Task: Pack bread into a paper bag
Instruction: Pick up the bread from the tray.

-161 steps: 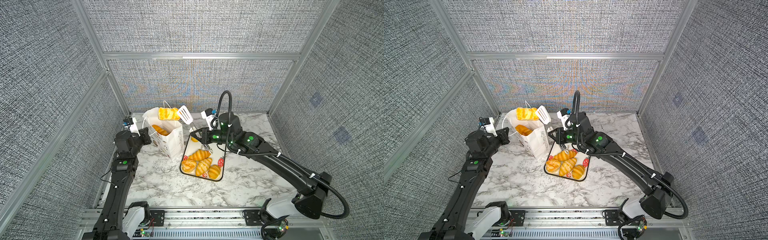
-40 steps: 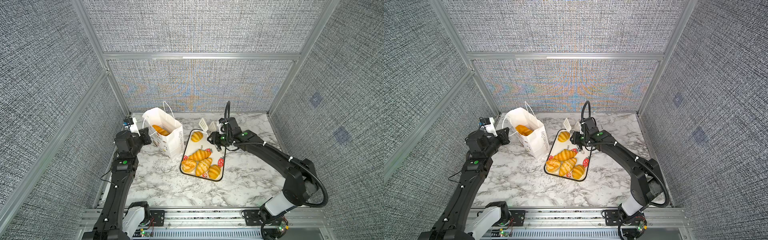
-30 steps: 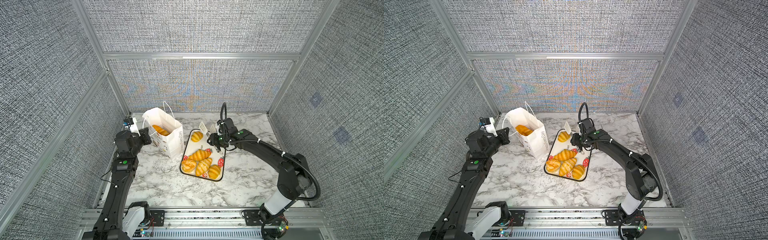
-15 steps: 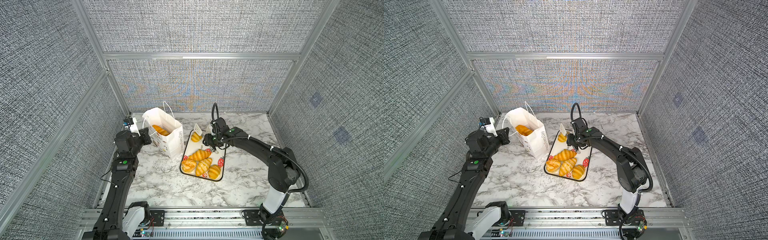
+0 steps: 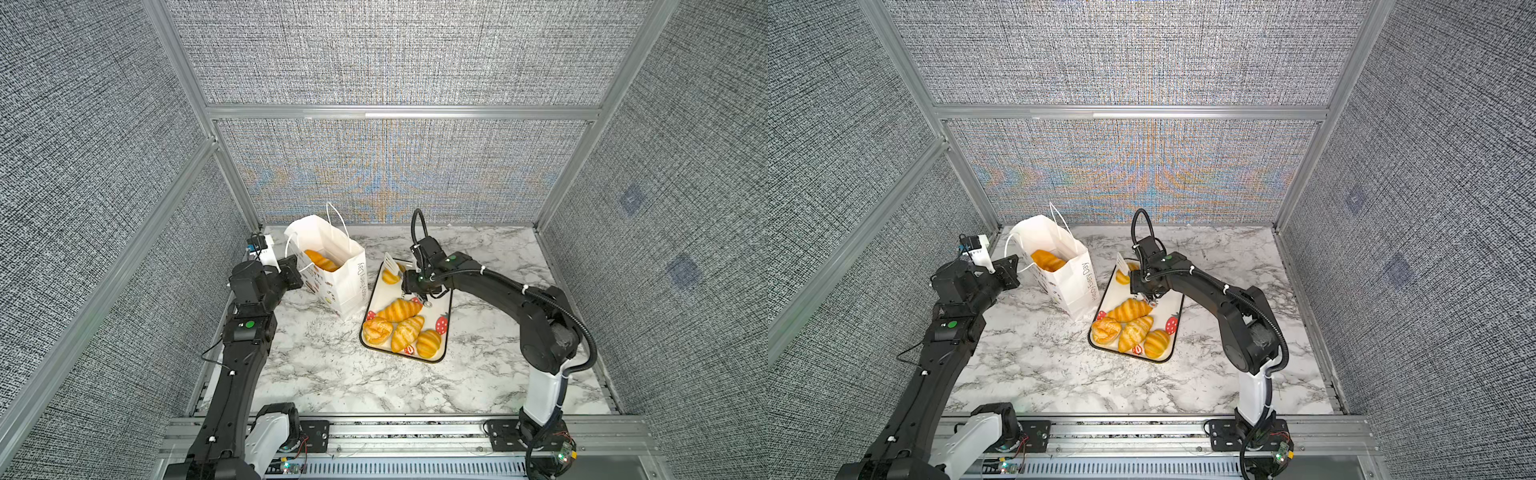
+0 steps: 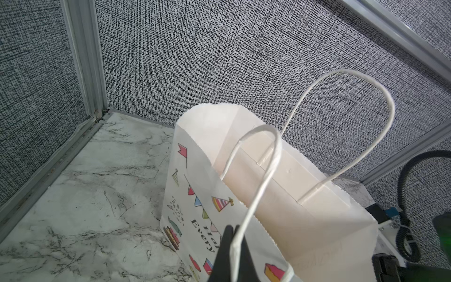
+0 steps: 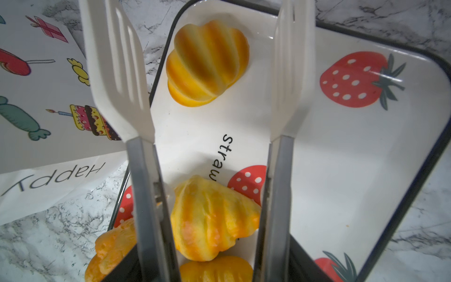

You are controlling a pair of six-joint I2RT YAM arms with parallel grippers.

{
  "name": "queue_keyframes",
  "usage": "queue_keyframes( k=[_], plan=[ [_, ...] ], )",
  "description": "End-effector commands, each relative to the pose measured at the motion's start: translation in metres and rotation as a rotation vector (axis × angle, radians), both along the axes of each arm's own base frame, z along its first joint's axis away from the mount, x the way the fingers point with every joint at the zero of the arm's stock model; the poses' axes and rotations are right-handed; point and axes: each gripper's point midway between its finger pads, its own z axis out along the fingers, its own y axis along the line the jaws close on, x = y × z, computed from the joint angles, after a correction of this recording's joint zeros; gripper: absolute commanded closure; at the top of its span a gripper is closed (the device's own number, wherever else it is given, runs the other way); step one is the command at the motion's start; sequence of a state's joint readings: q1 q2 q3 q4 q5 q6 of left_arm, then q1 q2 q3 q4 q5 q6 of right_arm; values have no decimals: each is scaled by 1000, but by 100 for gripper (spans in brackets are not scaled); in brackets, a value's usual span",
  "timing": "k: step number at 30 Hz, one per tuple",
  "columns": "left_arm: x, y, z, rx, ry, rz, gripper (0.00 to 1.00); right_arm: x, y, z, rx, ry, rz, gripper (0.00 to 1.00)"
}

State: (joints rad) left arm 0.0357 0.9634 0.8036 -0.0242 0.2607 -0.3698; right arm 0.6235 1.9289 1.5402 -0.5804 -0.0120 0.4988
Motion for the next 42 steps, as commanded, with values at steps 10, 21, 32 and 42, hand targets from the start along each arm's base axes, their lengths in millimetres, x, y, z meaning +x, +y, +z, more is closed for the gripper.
queue_keyframes(
  k=[10,21,32,42],
  plan=[
    [1,2,4,10,-23,7,100,4,8,-5,-44,6,7,34],
    [0,2,5,12,-28,8,100,1,13,-15,-64,25,19,34],
    [0,2,7,11,-32,6,100,-1,16,-22,-83,35,28,34],
    [0,2,7,12,-33,7,100,-2,14,-26,-104,39,27,35]
  ],
)
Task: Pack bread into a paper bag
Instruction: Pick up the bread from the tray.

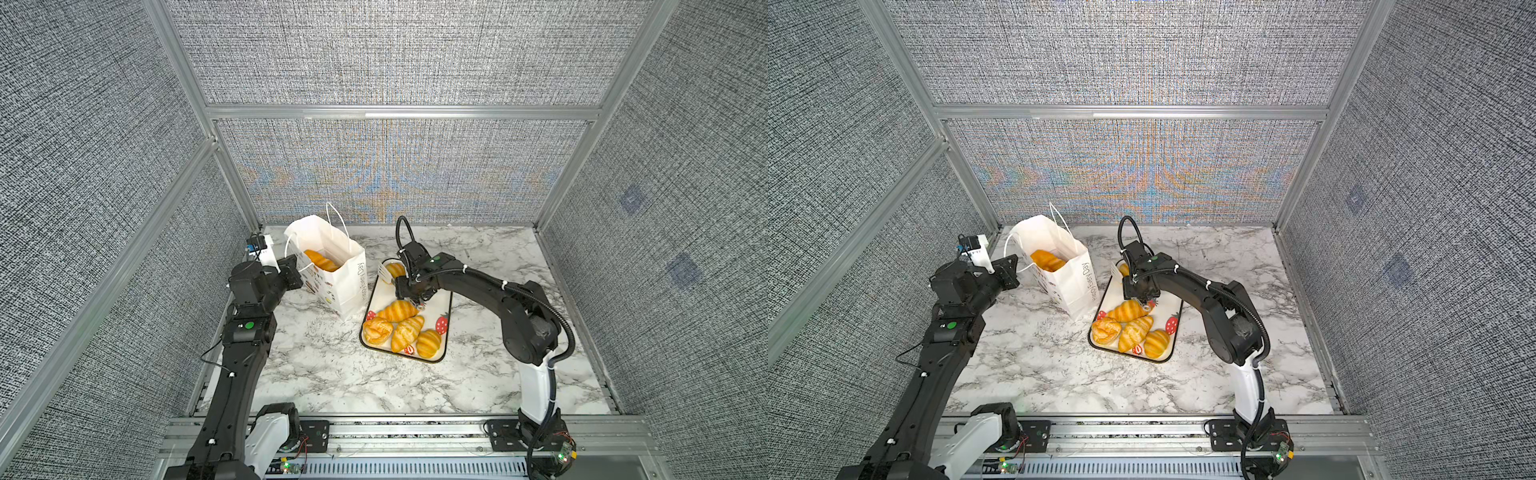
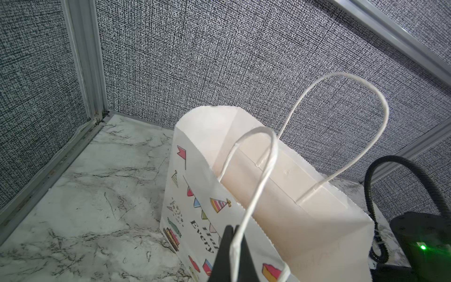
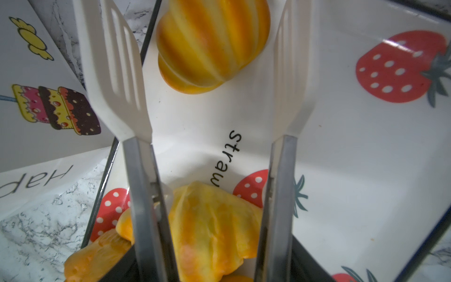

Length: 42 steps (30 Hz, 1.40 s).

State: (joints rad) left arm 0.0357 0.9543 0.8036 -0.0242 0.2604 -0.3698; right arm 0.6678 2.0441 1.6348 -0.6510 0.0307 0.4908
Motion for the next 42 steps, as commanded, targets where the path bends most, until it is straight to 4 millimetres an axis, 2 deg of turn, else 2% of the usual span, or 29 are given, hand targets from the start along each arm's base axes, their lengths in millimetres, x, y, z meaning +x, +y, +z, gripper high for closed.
queue_keyframes(
  k=[1,11,24,36,42],
  plan=[
    [1,2,4,11,-24,7,100,2,-3,2,-17,-10,-6,35],
    [1,2,5,10,-27,7,100,2,-5,2,-28,-14,-7,43],
    [1,2,5,12,-25,9,100,-1,-8,8,-24,-30,-15,61],
    [1,1,4,10,-23,5,100,-7,-18,36,0,-78,-32,63],
    [2,2,3,9,-21,6,100,-17,-20,60,29,-113,-32,63]
  ],
)
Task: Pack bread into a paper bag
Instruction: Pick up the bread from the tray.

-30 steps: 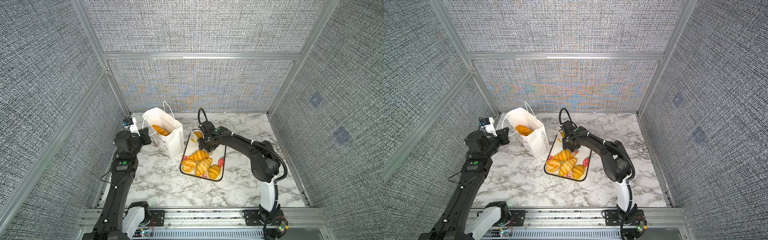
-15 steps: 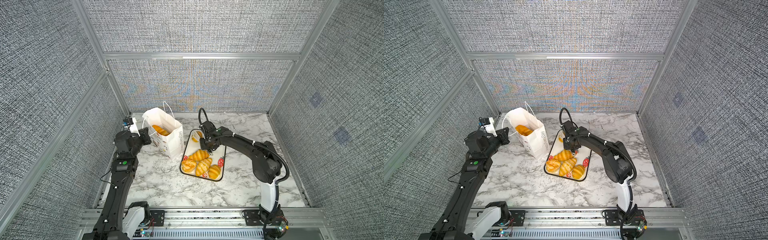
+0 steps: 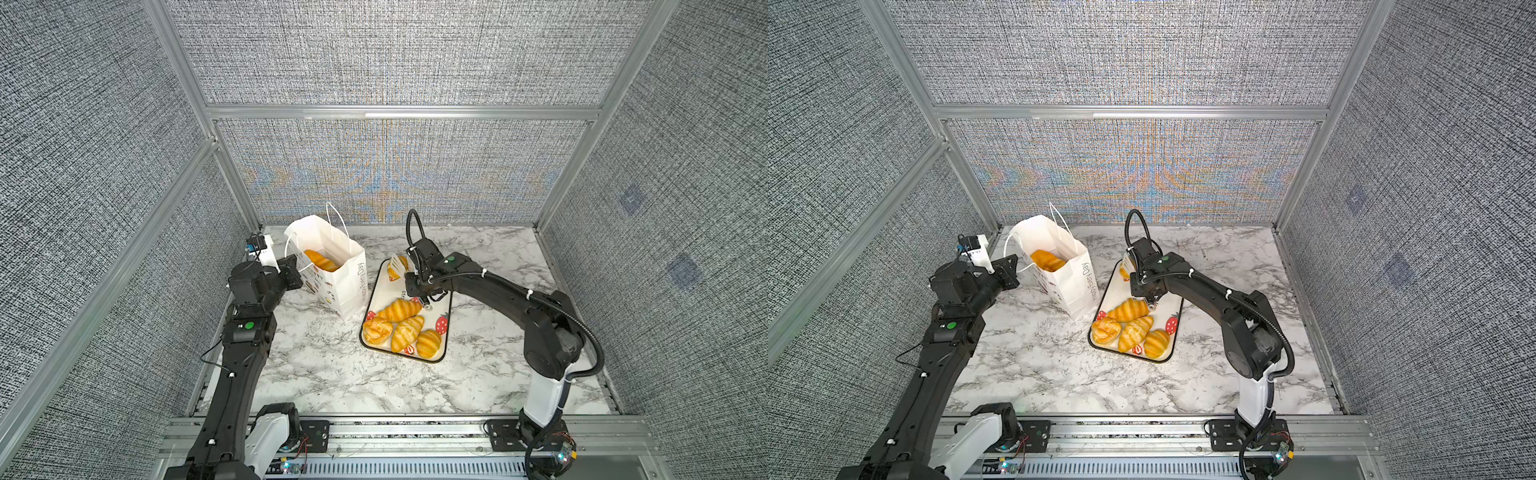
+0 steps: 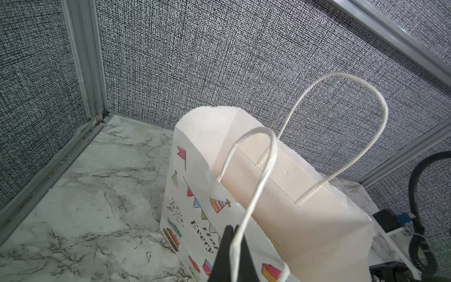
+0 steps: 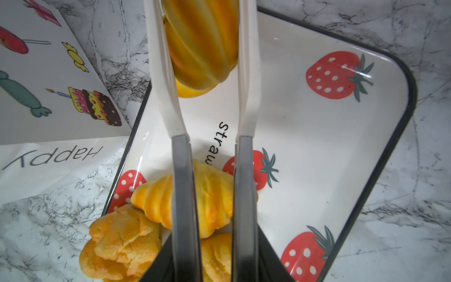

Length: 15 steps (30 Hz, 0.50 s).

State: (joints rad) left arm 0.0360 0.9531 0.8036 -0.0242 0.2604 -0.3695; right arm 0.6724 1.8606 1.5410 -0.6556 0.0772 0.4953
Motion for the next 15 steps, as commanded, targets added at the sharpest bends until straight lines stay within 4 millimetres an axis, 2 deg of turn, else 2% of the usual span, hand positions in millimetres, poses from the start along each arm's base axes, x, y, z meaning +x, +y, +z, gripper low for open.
queue_keyframes(
  k=[1,15],
  plan=[
    [2,1,3,9,-20,5,100,-3,-1,15,11,-29,-9,63],
    [3,1,2,5,-16,2,100,-25,1,86,96,-155,30,64]
  ],
)
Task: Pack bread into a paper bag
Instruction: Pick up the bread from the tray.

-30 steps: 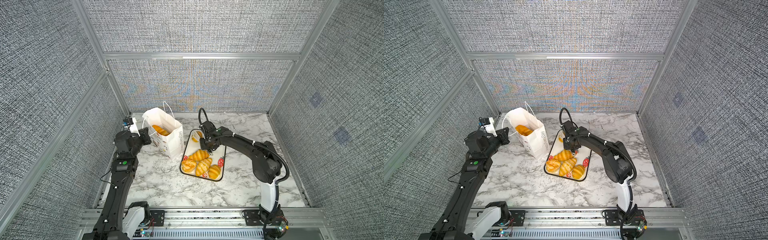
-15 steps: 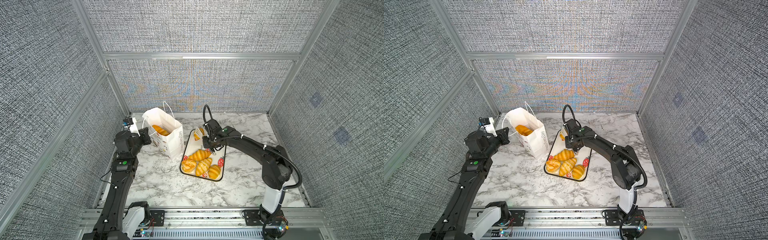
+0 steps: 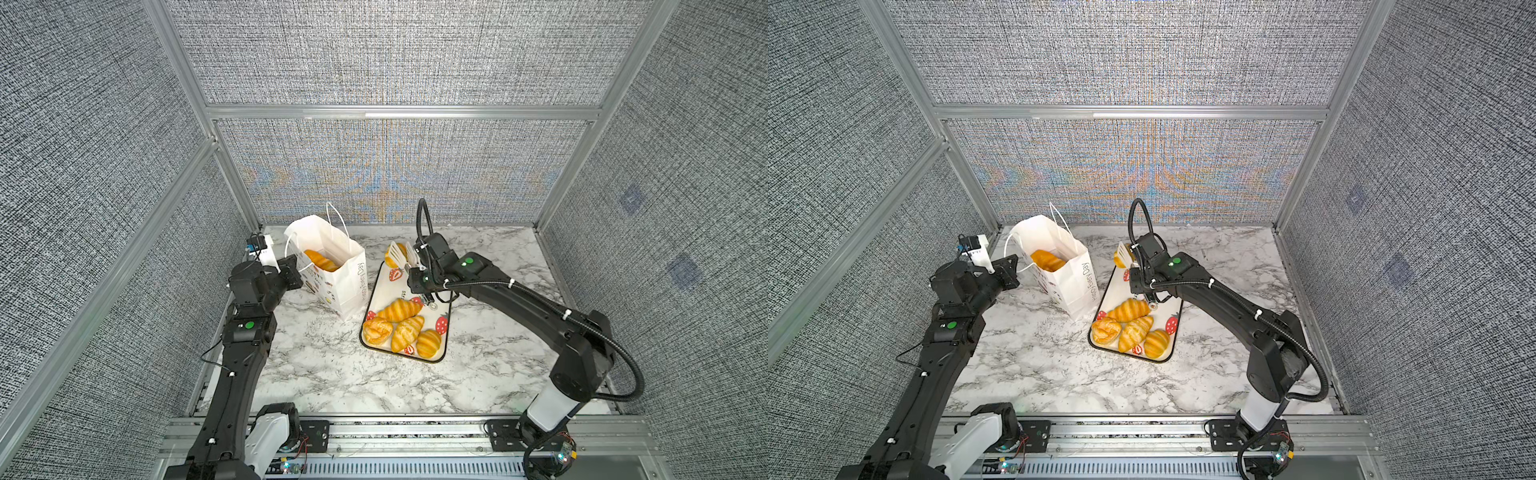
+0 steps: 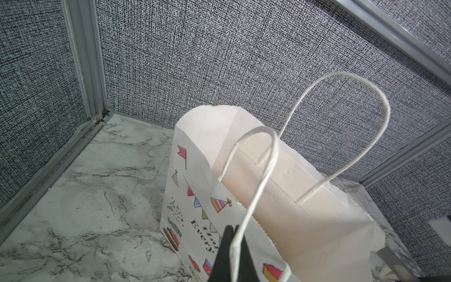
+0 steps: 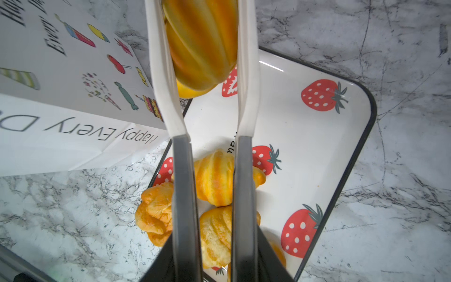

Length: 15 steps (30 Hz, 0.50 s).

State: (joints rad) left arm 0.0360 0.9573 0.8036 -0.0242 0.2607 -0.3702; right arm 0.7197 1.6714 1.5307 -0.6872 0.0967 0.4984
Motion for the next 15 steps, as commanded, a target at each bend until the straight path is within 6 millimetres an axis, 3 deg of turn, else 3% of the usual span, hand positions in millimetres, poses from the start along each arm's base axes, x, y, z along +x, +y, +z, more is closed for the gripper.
queue_keyframes(
  k=[1,15],
  plan=[
    [2,1,2,6,-18,2,100,-1,-1,18,24,-43,2,64],
    [2,1,3,6,-21,3,100,-24,4,76,206,-167,87,63]
  ],
)
